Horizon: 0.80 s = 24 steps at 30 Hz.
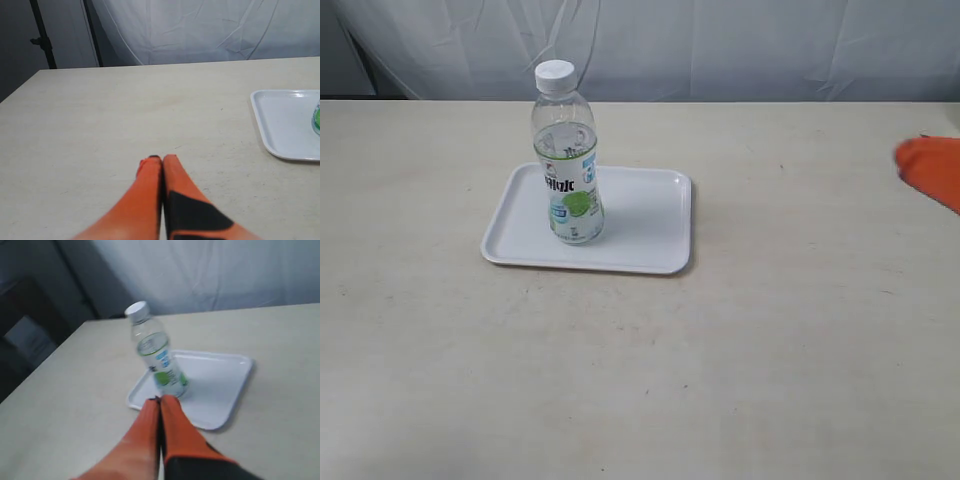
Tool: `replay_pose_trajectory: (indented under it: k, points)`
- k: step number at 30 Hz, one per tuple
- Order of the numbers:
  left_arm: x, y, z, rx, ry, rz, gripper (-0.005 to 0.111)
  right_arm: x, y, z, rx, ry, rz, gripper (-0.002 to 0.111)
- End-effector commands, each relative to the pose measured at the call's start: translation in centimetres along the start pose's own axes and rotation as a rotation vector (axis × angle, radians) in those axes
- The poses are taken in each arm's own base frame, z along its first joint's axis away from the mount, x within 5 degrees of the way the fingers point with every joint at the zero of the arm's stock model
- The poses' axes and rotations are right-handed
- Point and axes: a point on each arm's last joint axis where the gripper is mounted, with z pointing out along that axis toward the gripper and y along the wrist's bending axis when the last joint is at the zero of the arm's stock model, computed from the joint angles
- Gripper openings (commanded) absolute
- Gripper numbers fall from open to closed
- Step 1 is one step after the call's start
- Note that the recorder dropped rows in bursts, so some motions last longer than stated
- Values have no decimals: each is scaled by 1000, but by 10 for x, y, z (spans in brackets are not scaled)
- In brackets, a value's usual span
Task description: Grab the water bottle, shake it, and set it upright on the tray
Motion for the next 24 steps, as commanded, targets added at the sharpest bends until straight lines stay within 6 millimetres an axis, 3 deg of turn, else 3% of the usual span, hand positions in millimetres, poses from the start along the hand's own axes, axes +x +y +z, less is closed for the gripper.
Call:
replay_pose_trajectory:
  k: [1,5,9,16,24]
  points:
    - [-1,0,0,2,-16,-16,0,41,-30,-16,185,-127,37,0]
    - [-1,0,0,2,-16,-16,0,72,-39,-23,238,-191,-11,0]
    - [-1,0,0,2,-16,-16,0,89,-43,-28,250,-249,-32,0]
    - [-1,0,0,2,-16,-16,0,102,-48,-25,264,-247,-20,0]
    - [-1,0,0,2,-16,-16,0,102,-46,-24,238,-254,23,0]
